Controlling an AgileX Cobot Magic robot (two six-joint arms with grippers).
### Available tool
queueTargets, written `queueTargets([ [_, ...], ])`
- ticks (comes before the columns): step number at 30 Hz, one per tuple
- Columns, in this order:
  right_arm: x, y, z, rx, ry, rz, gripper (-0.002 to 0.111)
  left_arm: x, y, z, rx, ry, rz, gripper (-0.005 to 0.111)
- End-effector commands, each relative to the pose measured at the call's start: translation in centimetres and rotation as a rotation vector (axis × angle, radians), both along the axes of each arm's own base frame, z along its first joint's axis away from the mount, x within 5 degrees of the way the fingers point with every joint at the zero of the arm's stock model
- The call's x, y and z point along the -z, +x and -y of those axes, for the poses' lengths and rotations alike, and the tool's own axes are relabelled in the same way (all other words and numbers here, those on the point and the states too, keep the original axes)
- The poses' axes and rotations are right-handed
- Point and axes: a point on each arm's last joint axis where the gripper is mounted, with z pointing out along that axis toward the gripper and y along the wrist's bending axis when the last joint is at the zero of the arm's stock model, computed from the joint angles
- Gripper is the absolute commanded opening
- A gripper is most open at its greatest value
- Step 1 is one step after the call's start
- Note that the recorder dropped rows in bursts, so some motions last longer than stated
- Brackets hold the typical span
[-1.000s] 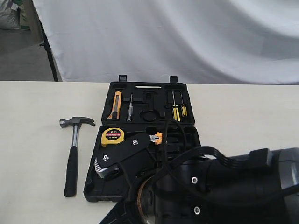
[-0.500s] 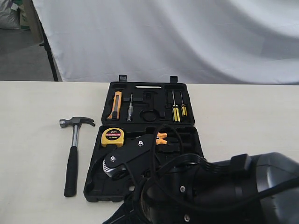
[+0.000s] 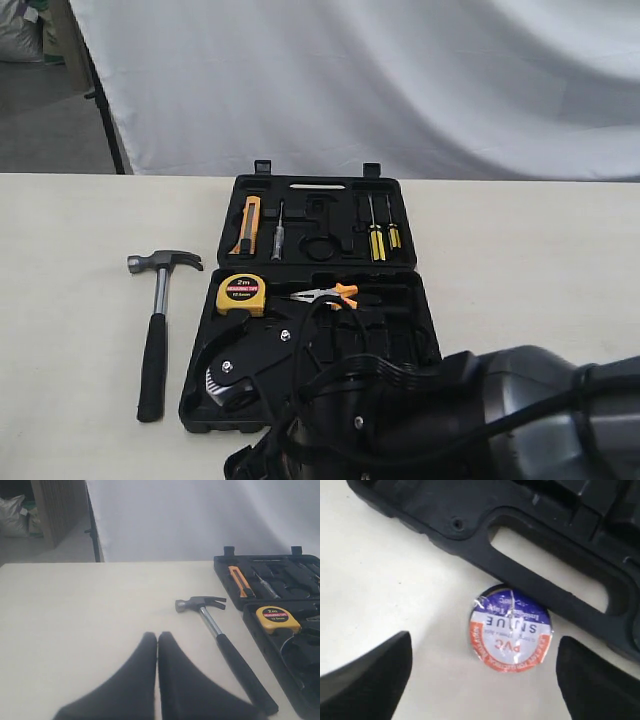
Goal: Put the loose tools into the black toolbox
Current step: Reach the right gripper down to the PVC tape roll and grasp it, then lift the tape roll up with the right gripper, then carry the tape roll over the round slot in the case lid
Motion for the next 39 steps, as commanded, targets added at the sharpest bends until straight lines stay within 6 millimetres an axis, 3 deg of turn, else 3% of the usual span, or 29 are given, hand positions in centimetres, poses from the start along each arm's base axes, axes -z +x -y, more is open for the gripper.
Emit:
queueTargets([
  [1,1.2,1.3,0.2,0.051,-0.008,-0.027,0.074,0.0,0.0,0.0,-0.001,-0.007,0.003,0.001],
  [6,2.8,3.2,1.0,0.133,-0.02,-0.067,0.074,0.0,0.0,0.0,-0.001,-0.007,0.003,0.001],
  [11,3.3,2.8,-0.9,0.024,0.154,-0.118,0.072,0.0,0.0,0.0,-0.001,-0.007,0.003,0.001],
  [13,3.3,2.8,-1.0,0.007,0.155,-0.115,0.058,0.0,0.0,0.0,-0.001,-0.007,0.003,0.001],
  [16,3.4,2.9,-0.6,0.025,0.113,-0.106,0.024,0.0,0.0,0.0,-0.001,-0.007,0.003,0.001],
  [19,3.2,2.4,-0.9,0.006,0.114,-0.104,-0.001,0.0,0.0,0.0,-0.001,-0.007,0.003,0.001],
  [25,-0.2,1.8,-0.4,-0.021,0.123,-0.039,0.0,0.0,0.0,0.0,-0.001,-0.007,0.003,0.001],
  [29,-4.0,2.4,1.1,0.017,0.143,0.041,0.0,0.0,0.0,0.0,-0.001,-0.007,0.003,0.001],
  [34,-7.4,5.9,2.9,0.07,0.245,0.139,0.0,0.0,0.0,0.0,-0.001,-0.007,0.003,0.001],
  [39,-8.1,12.6,4.3,0.157,0.343,0.191,0.0,0.0,0.0,0.0,-0.001,-0.007,0.003,0.001],
])
